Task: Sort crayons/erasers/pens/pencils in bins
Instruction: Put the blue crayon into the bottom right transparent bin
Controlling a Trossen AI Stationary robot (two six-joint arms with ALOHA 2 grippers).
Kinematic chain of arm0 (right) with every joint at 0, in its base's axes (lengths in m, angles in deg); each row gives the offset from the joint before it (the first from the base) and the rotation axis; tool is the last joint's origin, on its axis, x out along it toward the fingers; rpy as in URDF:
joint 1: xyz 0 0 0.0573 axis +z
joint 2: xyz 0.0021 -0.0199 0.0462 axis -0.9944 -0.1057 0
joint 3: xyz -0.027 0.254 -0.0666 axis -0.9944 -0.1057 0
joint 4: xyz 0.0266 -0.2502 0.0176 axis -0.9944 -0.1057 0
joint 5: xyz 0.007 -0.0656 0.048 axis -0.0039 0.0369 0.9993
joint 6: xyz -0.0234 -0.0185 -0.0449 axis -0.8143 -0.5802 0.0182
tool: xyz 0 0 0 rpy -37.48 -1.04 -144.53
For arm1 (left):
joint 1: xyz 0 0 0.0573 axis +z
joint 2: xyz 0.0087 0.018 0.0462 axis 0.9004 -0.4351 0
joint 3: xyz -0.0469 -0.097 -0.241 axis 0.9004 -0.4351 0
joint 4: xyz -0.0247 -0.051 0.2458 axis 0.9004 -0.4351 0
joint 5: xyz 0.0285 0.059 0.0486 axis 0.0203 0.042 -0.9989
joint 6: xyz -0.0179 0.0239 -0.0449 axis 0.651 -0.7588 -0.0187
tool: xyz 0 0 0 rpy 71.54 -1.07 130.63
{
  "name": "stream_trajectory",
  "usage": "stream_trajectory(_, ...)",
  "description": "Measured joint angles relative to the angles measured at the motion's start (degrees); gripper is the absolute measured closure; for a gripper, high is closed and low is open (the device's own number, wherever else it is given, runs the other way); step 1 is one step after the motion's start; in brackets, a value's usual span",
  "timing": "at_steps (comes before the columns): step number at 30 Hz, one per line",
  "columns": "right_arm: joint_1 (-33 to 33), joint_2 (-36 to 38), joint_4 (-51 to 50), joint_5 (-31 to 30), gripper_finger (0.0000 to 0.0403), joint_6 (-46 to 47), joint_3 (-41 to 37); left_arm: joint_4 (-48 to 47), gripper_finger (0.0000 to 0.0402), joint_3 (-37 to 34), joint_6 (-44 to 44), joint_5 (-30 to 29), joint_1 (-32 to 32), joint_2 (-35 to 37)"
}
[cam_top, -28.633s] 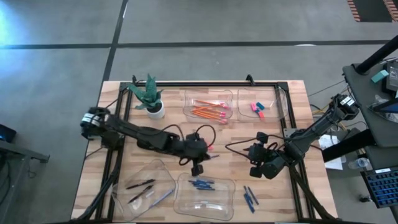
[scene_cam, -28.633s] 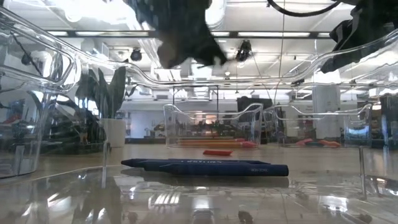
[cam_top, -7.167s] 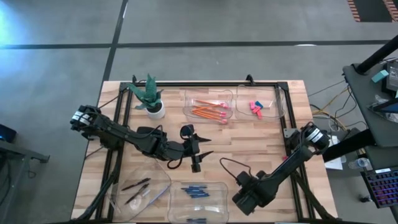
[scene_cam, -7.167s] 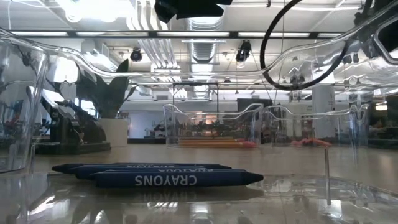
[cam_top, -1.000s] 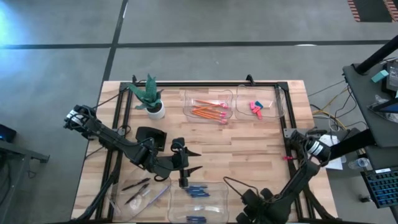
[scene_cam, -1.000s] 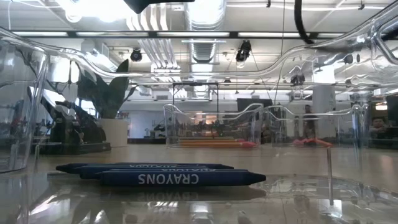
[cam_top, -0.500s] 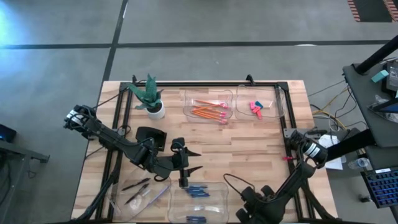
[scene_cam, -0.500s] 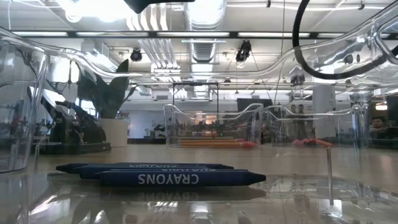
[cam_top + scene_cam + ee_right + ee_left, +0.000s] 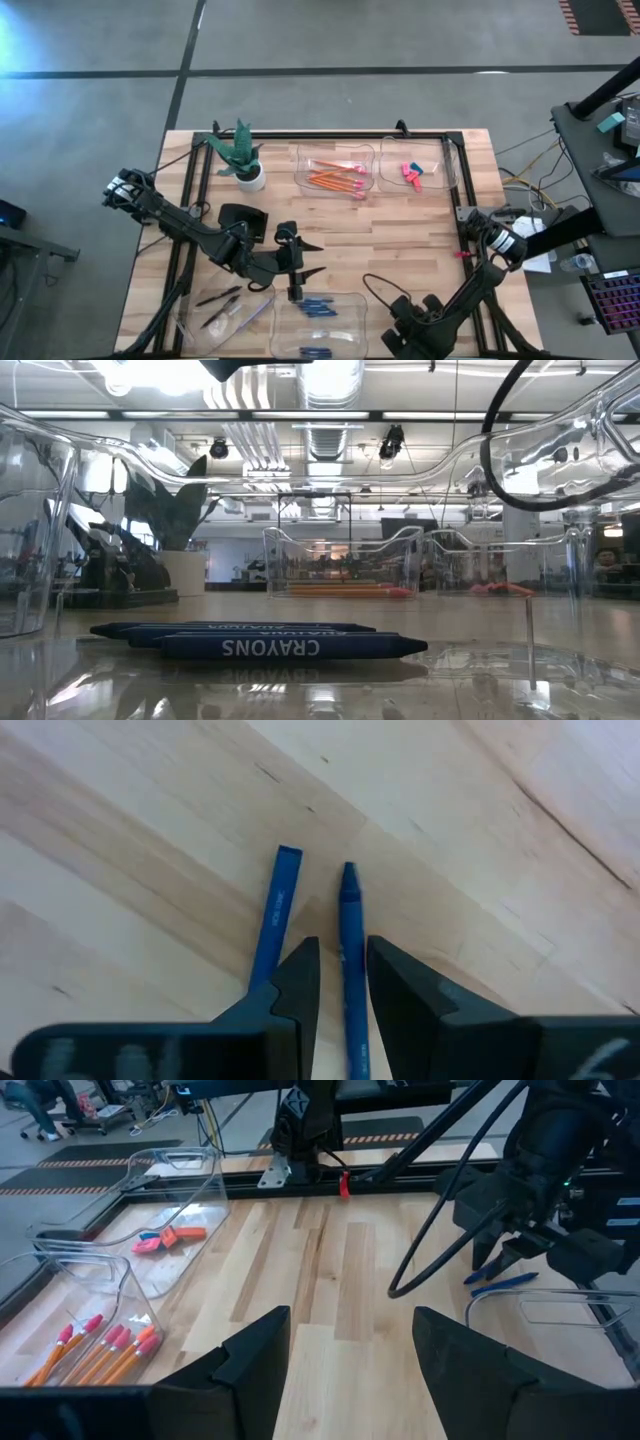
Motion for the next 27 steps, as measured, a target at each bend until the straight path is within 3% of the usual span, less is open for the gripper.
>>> stream_trajectory(9, 0.0, 0.0, -0.5, -0.01, 0.0328, -0.62, -0.33, 0.0, 0.0204, 0.0, 0.0, -0.02, 0.0, 0.0)
stream_trajectory(19, 0.0, 0.33, 0.6, 0.51, 0.0361, -1.54, -3.13, -0.02, 0.0204, 0.0, 0.0, 0.0, 0.0, 0.0)
stream_trajectory(27, 0.08, 0.26, -1.05, -3.2, 0.0388, -4.41, -3.39, 0.04, 0.0204, 0.0, 0.0, 0.0, 0.01, 0.0)
